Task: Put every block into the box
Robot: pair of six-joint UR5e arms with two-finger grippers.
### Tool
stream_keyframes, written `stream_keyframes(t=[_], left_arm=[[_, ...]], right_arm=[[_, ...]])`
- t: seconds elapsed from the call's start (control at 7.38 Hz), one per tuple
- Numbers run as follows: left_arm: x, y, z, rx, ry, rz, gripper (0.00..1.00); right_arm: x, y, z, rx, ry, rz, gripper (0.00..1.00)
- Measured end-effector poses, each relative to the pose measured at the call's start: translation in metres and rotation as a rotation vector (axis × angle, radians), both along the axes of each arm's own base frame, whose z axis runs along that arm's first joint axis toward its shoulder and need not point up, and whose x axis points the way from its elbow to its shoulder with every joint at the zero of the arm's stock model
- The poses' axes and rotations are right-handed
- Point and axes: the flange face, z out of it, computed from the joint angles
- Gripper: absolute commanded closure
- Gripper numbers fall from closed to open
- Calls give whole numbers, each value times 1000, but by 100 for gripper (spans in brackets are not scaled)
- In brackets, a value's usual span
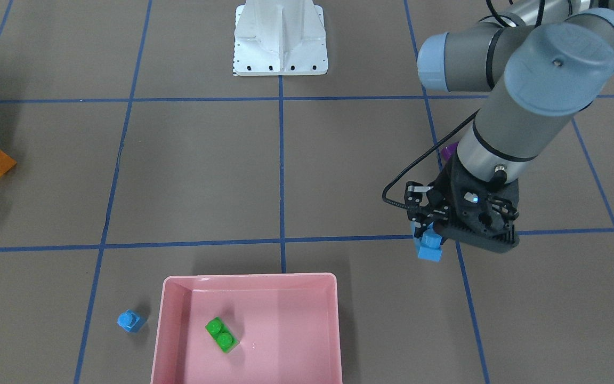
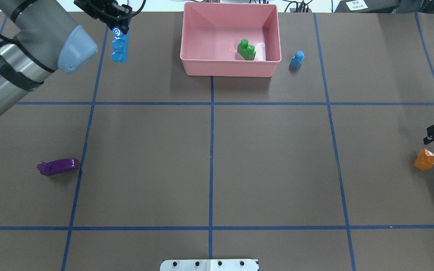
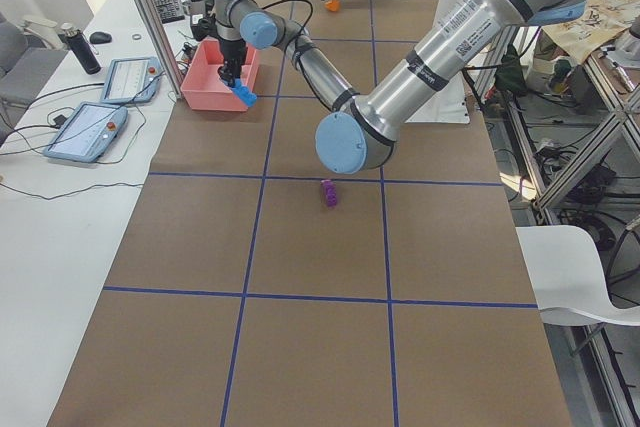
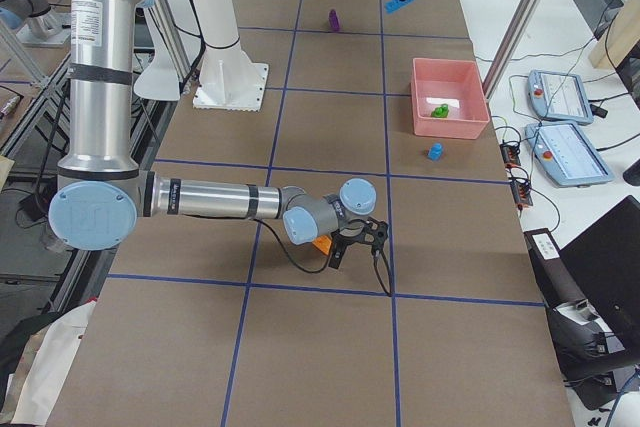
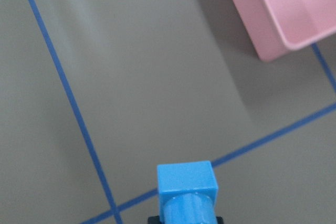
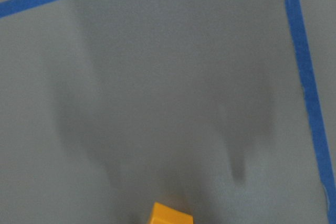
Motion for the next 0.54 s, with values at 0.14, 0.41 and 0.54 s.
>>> stream_keyframes(t=[0.14,0.41,0.54], left_arm=[[23,-34,-27,-25,74,-76,100],[71,-68,-70,-33,132,-199,100],[92,-70,-83,-30,146,-243,100]], right_arm=[[-3,3,-2,-38,-17,16,0],[-12,5,-6,-77,-33,36,0],[-19,7,-8,-92,-34,40,0]])
